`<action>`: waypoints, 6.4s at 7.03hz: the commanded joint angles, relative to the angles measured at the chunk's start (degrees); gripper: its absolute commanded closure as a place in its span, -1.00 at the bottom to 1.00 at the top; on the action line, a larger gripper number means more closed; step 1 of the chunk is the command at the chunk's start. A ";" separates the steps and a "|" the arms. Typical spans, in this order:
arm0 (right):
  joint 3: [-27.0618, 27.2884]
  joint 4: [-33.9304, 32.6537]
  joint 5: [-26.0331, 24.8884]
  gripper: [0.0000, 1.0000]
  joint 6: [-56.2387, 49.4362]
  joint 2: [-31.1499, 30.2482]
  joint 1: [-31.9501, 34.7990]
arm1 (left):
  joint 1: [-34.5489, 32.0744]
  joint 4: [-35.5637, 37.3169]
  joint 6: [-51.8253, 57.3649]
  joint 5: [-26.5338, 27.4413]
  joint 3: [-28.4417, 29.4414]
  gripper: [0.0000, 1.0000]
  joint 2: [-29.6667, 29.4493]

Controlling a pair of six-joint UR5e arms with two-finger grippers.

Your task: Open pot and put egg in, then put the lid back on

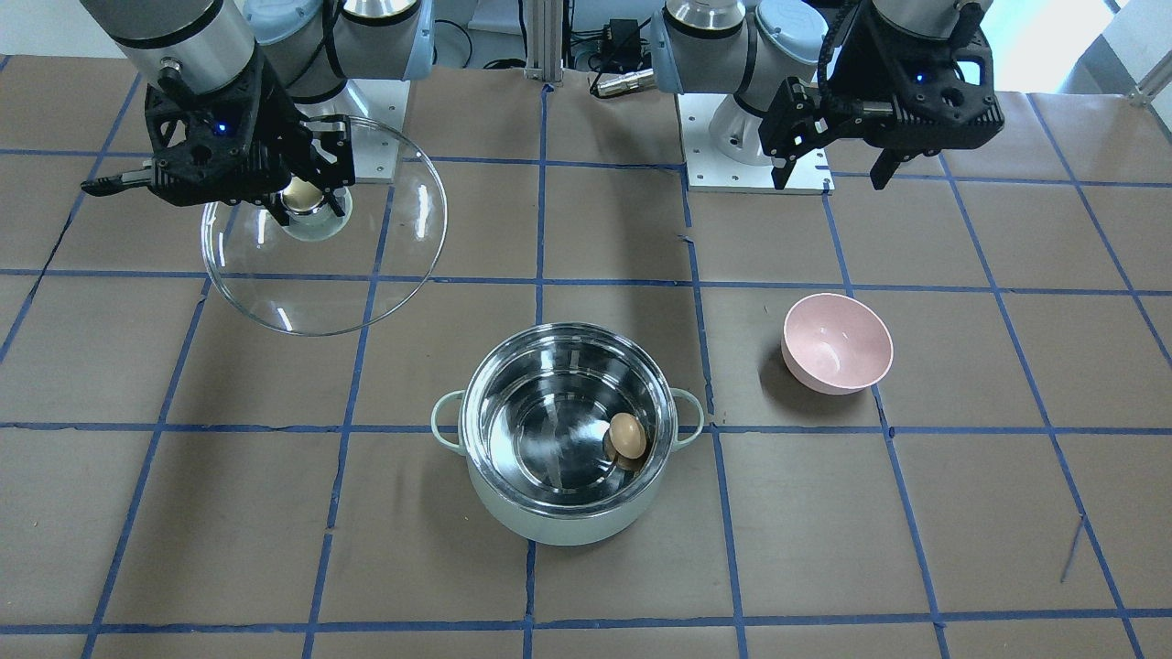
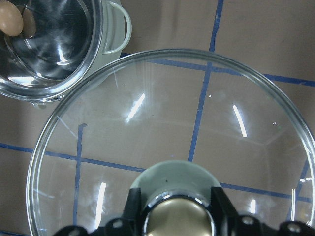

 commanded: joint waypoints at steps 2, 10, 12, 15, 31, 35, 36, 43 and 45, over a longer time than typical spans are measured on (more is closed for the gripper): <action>0.03 -0.09 0.07 0.72 0.00 0.00 0.00 | 0.57 0.08 -0.10 1.45 -0.34 -1.00 0.24; 0.12 -0.45 0.16 0.72 -0.09 0.00 0.00 | 2.68 0.43 2.63 -2.07 -0.35 -1.00 0.06; 0.12 -0.53 0.16 0.72 -0.09 0.00 0.00 | 2.51 0.52 0.95 -1.89 -0.17 -1.00 -0.46; 0.12 -0.44 0.16 0.72 -0.09 0.00 0.00 | 2.51 6.24 0.69 -1.63 -0.26 -0.98 -0.99; 1.17 0.08 -0.20 0.66 -0.35 -0.18 0.00 | 0.49 4.92 0.69 0.48 -0.61 -1.00 -0.29; 1.17 0.08 -0.20 0.66 -0.35 -0.18 0.00 | 0.49 5.00 0.60 0.48 -0.70 -1.00 -0.29; 1.17 0.08 -0.20 0.66 -0.35 -0.18 0.00 | 0.49 5.09 0.60 0.48 -0.70 -1.00 -0.29; 1.26 0.17 -0.46 0.65 -1.76 -0.18 0.00 | 0.40 5.09 0.60 0.48 -0.70 -1.00 -0.29; 1.26 0.08 -0.37 0.65 -1.76 -0.18 0.00 | 0.40 5.09 0.60 0.57 -0.78 -1.00 -0.29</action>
